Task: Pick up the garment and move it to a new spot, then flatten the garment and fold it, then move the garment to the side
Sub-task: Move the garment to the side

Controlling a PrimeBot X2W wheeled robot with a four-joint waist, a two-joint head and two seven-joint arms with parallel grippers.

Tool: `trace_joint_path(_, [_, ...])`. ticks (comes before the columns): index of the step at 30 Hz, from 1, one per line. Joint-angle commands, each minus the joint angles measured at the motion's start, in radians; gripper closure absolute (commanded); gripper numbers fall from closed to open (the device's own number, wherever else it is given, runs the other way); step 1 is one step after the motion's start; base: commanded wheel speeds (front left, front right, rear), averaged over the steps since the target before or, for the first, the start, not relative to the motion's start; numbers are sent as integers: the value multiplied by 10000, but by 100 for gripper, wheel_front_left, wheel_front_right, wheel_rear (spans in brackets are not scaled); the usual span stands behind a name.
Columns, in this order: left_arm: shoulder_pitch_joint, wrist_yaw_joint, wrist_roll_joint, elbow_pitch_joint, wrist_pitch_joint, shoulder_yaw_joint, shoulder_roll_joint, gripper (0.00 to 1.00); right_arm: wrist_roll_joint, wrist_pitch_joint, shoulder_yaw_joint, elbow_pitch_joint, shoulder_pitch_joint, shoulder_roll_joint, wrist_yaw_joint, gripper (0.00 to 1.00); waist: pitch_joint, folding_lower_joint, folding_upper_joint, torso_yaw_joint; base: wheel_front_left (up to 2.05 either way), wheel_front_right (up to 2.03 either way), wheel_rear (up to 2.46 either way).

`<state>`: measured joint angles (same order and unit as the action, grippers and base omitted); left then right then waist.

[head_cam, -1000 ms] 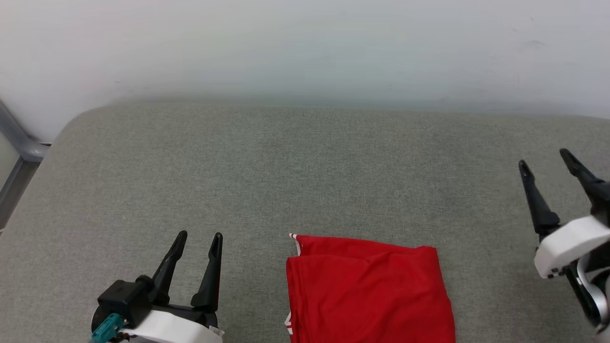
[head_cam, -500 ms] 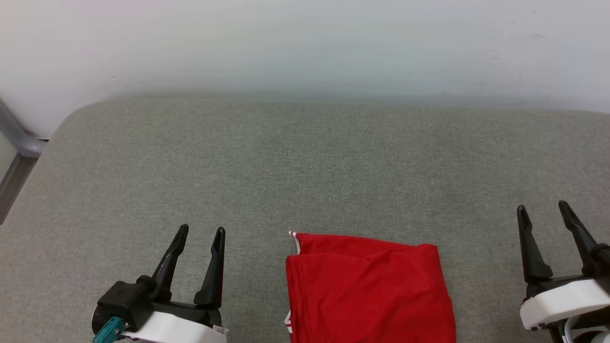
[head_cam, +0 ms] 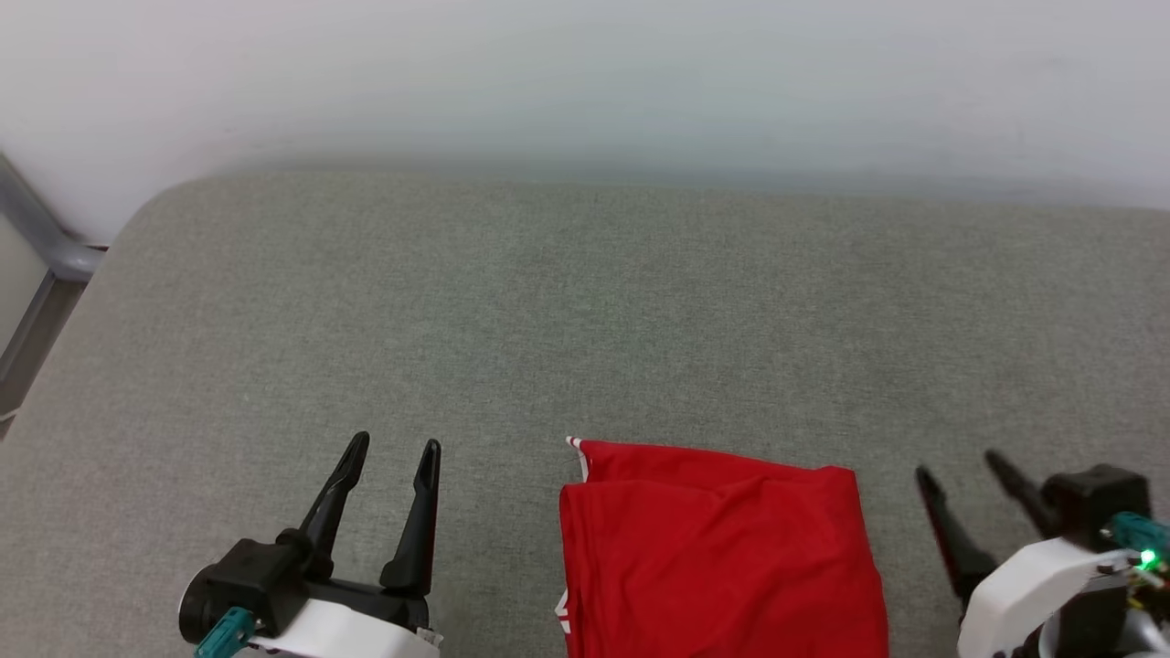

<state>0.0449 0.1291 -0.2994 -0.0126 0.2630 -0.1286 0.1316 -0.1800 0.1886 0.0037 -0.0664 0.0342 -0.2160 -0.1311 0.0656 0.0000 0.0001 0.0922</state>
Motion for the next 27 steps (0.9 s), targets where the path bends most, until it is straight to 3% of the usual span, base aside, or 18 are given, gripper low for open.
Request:
trace_joint_path(1, [-113,13,133,28,22,-69,69,0,-357,709,171,-97,215,-79,10,0,93,0,-1,79,0,0,0])
trace_joint_path(3, [-149,14,175,34,22,-101,51,0,-584,1232,342,-232,240,-189,7,0,160,0,-1,117,0,0,0])
trace_joint_path(4, [-222,15,308,60,22,-124,72,0,-956,2303,576,-412,286,-294,10,0,299,0,-1,195,0,0,0])
trace_joint_path(7, [-371,16,403,77,22,-242,60,0,-1253,3637,680,-596,252,-340,9,0,525,0,-1,335,0,0,0])
trace_joint_path(13, [-685,18,341,145,22,-492,34,0,-1262,5585,575,-365,-43,4,9,0,941,0,-1,692,0,0,0])
trace_joint_path(24, [-983,19,232,298,22,-712,100,0,-924,6139,1074,1182,-453,316,6,0,1341,0,-1,1141,0,0,0])
trace_joint_path(25, [-999,19,227,316,22,-722,103,0,-932,6186,1182,1375,-451,323,6,11,1356,0,-1,1154,0,0,0])
trace_joint_path(26, [-1016,19,223,332,22,-728,107,0,-946,6192,1285,1545,-472,308,0,61,1365,0,-1,1158,0,0,0])
trace_joint_path(27, [-1033,19,209,346,22,-745,113,0,-939,6135,1378,1663,-519,272,-6,100,1369,0,-1,1154,0,0,0])
